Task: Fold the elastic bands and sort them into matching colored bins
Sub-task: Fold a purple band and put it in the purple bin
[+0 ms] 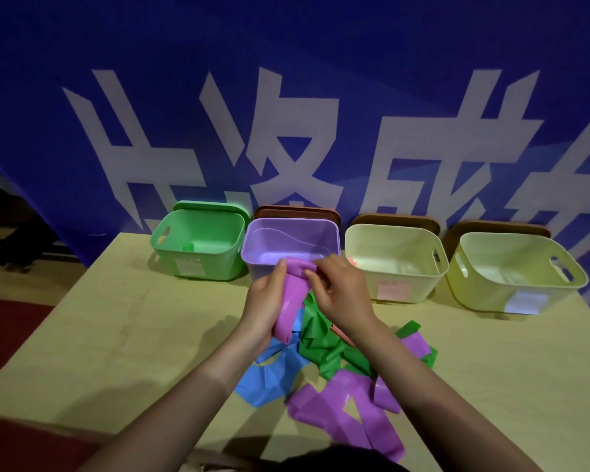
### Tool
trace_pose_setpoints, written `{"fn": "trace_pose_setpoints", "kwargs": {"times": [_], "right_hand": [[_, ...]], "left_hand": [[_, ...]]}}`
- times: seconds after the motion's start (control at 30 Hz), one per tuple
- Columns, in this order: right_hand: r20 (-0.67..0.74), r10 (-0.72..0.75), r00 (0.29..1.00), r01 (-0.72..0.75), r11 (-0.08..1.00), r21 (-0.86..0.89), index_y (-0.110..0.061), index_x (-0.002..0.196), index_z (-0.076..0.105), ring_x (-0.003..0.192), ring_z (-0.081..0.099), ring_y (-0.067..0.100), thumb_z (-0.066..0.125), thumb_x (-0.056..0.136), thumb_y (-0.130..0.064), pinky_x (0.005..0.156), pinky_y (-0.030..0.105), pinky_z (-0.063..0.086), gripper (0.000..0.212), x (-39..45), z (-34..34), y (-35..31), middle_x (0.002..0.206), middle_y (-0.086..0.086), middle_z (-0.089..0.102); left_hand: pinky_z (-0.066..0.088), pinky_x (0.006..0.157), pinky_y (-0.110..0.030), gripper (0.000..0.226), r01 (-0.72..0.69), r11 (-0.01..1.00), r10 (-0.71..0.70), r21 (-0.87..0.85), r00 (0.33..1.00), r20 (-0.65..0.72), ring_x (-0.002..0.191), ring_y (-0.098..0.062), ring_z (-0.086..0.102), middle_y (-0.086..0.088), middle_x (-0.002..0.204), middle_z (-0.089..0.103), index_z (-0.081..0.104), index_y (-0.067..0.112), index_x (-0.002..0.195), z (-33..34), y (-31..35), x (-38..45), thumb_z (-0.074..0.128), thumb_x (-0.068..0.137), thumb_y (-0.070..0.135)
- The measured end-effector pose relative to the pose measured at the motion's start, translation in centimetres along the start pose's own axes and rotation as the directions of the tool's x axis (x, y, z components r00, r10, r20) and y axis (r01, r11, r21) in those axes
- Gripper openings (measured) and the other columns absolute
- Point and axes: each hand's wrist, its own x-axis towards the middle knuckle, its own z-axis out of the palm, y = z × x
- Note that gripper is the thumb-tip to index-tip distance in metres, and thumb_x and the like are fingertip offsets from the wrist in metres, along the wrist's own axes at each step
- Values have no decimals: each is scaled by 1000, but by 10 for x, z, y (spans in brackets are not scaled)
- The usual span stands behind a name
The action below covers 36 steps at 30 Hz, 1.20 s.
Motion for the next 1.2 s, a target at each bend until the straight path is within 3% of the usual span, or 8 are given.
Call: {"fn": "trace_pose_setpoints", "kwargs": {"times": [0.23,0.33,0.43,0.53,0.6,0.73,0.9,1.2], "right_hand": [[270,-292,918,309,951,-24,-7,109,68,73,57,26,53,93,-23,60,33,45,27,5,-18,14,85,9,60],[370,-298,880,298,953,59,-5,120,63,82,54,18,49,96,-26,71,31,46,36,9,-32,19,93,8,60],[405,-176,897,109,977,183,-8,129,58,85,48,2,43,98,-30,81,19,42,41,8,-40,14,96,-5,56],[405,181,896,-361,828,428,-9,123,62,73,53,-2,44,100,-24,74,17,44,32,6,-39,-2,84,-6,56],[456,372,809,-582,613,533,-11,94,67,58,53,4,48,99,-23,61,22,44,24,7,-37,-13,68,2,54],[463,498,733,-678,484,553,-11,59,58,46,49,10,58,95,-19,52,21,41,37,8,-30,-17,51,2,51],[411,516,751,-660,569,490,14,85,61,60,49,13,61,92,-10,60,28,41,25,7,-23,-11,66,10,53],[276,353,894,-414,886,208,-17,74,53,59,43,10,54,90,-28,59,30,35,20,5,-21,-12,62,-10,45]], "left_hand": [[53,61,-20,27,93,980,-85,-175,995,52,65,-14,67,-14,81,71,73,11,79,6,-3,-13,55,95,22],[42,41,-13,23,144,967,-120,-212,985,121,41,-5,57,0,53,64,67,6,89,11,0,-22,51,97,19],[40,38,-12,22,139,964,-107,-228,983,146,38,-3,54,4,49,62,65,4,92,14,1,-24,50,97,18],[45,45,-13,22,86,964,-50,-252,988,148,48,-5,60,-3,67,71,67,3,94,14,1,-20,48,98,13],[51,56,-17,20,45,966,-7,-255,989,148,62,-10,66,-6,76,73,67,6,94,15,0,-18,48,97,12],[51,66,-24,16,-11,988,30,-157,993,116,73,-12,65,-3,83,71,65,15,97,19,-7,-12,48,98,15],[46,61,-24,20,2,999,2,-40,995,104,68,-14,58,-2,79,67,67,19,89,16,-6,-9,49,97,14],[49,75,-35,16,-216,968,194,129,968,161,80,-17,63,-1,89,70,65,22,91,8,-6,3,52,97,14]]}}
